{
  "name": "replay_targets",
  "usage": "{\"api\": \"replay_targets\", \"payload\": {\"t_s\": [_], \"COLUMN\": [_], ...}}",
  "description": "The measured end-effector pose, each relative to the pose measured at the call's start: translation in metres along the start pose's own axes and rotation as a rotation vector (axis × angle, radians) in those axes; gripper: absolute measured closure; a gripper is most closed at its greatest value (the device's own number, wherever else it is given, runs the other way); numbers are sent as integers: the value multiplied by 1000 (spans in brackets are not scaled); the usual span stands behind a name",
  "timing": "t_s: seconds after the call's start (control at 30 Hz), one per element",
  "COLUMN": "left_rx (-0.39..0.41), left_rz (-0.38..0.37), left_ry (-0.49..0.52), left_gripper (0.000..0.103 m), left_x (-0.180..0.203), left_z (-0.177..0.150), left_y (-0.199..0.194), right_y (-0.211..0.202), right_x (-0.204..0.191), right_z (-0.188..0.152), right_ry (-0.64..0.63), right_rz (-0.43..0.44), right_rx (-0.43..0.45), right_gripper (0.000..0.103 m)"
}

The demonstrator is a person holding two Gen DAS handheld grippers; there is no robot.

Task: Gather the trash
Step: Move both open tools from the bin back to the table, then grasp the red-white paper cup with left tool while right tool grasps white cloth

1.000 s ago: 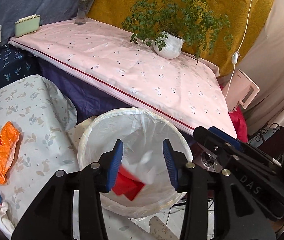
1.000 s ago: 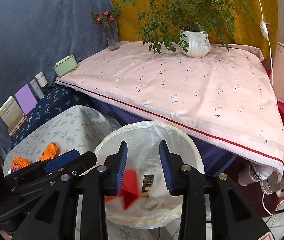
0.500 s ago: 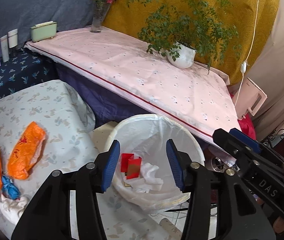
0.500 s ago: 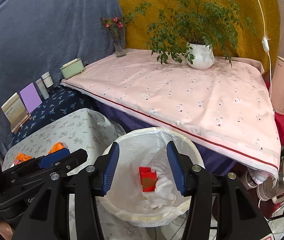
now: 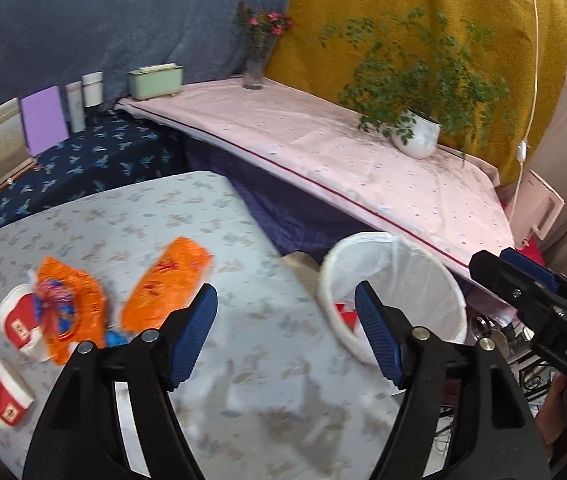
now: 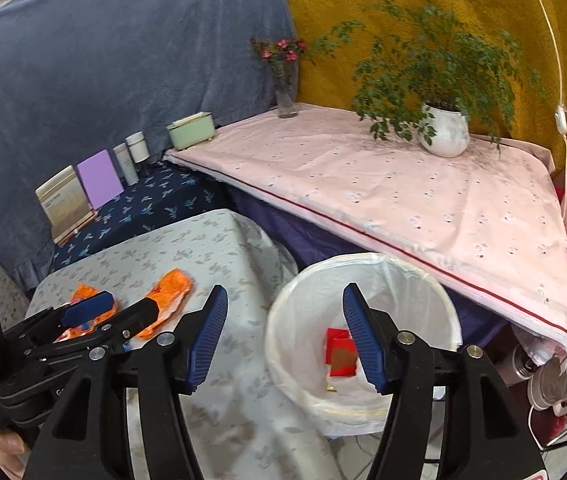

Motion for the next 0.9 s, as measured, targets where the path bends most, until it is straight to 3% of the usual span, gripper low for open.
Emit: {"api": "replay_targets", "payload": {"t_s": [0.2,0.27,0.43,0.9], "left_rx": [15,11,-3,-84], "left_rz": [100,131,199,328], "left_ry": [-14,-25,-49,-77], "left_gripper": [23,15,11,10], "left_x": [-52,-70,-116,-222], "left_z": [-19,-26,-42,-94], "left_y": [-21,-27,-40,-51], "right_y": [2,5,12,58], "right_x": [-45,-60,-95,-165], "right_z": [-13,-19,-37,-100], "right_ry": [-40,-55,-80,-134], "right_rz": [48,69,111,158], "right_rx": [-16,-29,-61,-212], "right_gripper": [40,40,33,33]}}
Point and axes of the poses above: each gripper's, at about its wrist camera, not at the fingertips, and y roughly the way its jaws point, x to its right, z to its top, the point moved 5 cm from there along y, roughly the way its jaws point, and after that the axes turned 4 degrees about z, right-handed, at the moved point
